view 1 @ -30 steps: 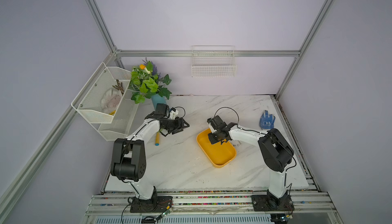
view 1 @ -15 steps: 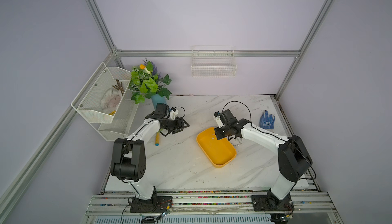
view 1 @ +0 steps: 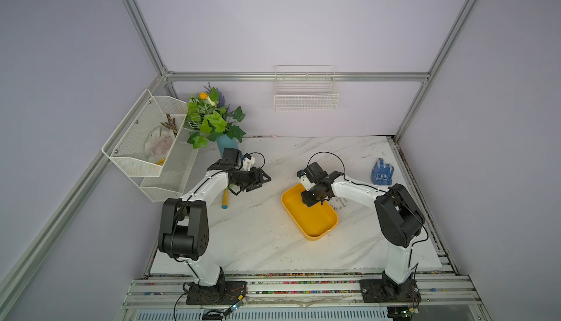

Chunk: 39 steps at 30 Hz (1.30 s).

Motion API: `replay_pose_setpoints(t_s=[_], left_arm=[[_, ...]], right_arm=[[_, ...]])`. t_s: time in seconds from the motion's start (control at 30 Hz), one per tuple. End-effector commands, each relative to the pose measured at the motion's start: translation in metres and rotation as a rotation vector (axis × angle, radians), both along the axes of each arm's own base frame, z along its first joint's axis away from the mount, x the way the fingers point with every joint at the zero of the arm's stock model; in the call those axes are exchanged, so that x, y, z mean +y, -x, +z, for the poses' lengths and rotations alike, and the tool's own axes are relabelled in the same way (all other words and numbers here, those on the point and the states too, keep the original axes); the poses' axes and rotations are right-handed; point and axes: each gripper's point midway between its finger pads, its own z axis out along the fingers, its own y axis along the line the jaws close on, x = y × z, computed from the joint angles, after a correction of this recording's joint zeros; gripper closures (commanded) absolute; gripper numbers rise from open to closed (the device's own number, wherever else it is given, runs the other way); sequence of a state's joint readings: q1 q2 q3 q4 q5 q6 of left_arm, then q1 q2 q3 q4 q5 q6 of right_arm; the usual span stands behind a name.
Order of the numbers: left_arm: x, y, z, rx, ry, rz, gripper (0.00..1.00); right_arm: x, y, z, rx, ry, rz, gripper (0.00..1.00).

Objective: Take out the screws from the storage box
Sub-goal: Pick up the screw from the storage box.

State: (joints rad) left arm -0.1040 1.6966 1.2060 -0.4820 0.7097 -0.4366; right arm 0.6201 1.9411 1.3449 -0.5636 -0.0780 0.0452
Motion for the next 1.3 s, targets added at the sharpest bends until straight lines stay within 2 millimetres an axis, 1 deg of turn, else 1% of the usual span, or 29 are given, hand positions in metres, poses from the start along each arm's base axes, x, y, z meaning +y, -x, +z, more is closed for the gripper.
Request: replay_pose_setpoints(t_s=[0.0, 0.13, 0.27, 0.37, 0.47, 0.6, 0.73, 0.97, 1.07, 1.17, 1.23, 1.27], left_arm=[[0.001, 0.003, -0.004, 0.006, 0.007, -0.002, 0.37], [0.001, 0.004, -0.003, 0.008, 0.008, -0.009, 0.37], [0.001, 0.006, -0.003, 0.008, 0.000, -0.014, 0.37], [0.002, 0.007, -0.004, 0.011, -0.002, -0.014, 0.37], [0.002, 0.007, -0.005, 0.012, 0.001, -0.015, 0.37], [0.003, 0.007, -0.004, 0.007, 0.001, -0.010, 0.37], [0.002, 0.007, -0.004, 0.009, 0.005, -0.011, 0.37], [0.002, 0.004, 0.000, 0.002, 0.007, -0.009, 0.37], [0.002, 0.004, 0.002, 0.000, 0.005, -0.011, 0.37], [0.003, 0.005, 0.003, -0.002, -0.004, -0.016, 0.37], [0.004, 0.005, 0.002, -0.001, -0.007, -0.014, 0.37], [0.004, 0.006, 0.001, 0.001, -0.007, -0.014, 0.37]], right_arm=[[0.010, -0.015, 0.001, -0.047, -0.013, -0.054, 0.57], [0.015, -0.023, -0.009, -0.057, -0.006, -0.069, 0.55], [0.022, -0.026, -0.013, -0.051, -0.023, -0.083, 0.55], [0.021, -0.027, -0.019, -0.041, -0.017, -0.096, 0.57], [0.020, -0.022, -0.025, -0.018, -0.007, -0.090, 0.62], [0.012, -0.017, -0.033, -0.021, 0.021, -0.086, 0.62], [0.007, -0.019, -0.037, -0.037, 0.047, -0.091, 0.62], [0.017, -0.026, -0.041, -0.032, 0.010, -0.100, 0.63], [0.019, -0.023, -0.045, -0.022, 0.006, -0.085, 0.68], [0.015, -0.019, -0.051, -0.008, 0.026, -0.075, 0.71], [0.013, -0.015, -0.055, 0.000, 0.032, -0.069, 0.77], [0.011, -0.014, -0.058, 0.005, 0.038, -0.071, 0.79]])
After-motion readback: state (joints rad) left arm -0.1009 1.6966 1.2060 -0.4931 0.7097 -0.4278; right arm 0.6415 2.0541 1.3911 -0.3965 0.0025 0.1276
